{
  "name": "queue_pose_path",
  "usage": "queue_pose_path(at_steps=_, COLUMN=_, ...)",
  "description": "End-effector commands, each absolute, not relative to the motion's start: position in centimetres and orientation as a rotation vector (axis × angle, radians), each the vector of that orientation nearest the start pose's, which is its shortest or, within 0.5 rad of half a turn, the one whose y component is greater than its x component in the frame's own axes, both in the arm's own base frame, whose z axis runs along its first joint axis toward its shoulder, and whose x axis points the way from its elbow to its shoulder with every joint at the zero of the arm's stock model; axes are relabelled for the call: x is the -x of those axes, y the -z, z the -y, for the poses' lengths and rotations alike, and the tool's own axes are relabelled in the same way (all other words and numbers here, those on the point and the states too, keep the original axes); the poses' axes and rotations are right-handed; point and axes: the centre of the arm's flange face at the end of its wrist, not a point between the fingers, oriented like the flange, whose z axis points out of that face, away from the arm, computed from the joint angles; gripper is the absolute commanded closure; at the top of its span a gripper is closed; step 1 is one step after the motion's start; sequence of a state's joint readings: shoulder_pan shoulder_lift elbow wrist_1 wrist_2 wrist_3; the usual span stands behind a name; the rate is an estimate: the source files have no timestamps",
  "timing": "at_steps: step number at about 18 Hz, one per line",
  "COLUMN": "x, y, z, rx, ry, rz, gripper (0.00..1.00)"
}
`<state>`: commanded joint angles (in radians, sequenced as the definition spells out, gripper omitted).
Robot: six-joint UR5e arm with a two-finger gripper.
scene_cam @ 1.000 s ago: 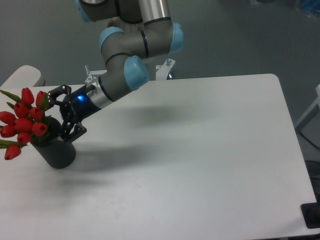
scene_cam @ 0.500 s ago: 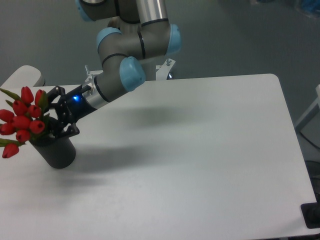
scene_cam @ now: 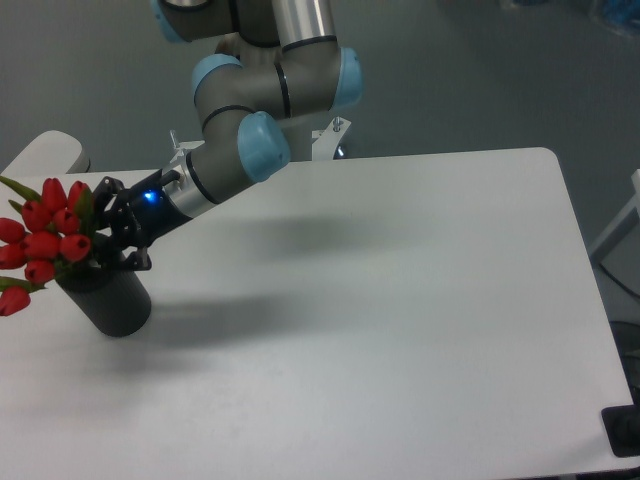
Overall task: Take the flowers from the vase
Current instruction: 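Close the gripper on the tulip stems, then lift the gripped tulips straight up out of the black vase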
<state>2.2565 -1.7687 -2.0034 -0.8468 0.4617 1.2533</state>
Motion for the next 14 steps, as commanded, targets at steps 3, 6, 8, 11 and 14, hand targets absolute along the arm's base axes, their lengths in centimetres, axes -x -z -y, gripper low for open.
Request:
queue_pose_path(at_steps=3, x=15.0, y=-32.1, z=-53.2, rx=1.993, ry=0.645, rz=-0.637, gripper=0.67)
queue_pose_path(at_steps=6, x=15.2, y=-33.3, z=-53.2, rx=1.999, ry=0.641, rz=-0.610, gripper=0.67)
queue_pose_path(at_steps=8, x=15.6, y=-34.7, z=-53.3, rx=2.000, ry=0.634, rz=-0.585, gripper=0.68)
queue_pose_path(at_steps=11, x=16.1, y=-37.4, z=-53.6, rx=1.979, ry=0.643, rz=-0.535, gripper=0.67)
queue_pose_path(at_steps=14, x=16.4, y=-40.4, z=-53.5, rx=1.960, ry=0.644, rz=-0.491, gripper=0.67)
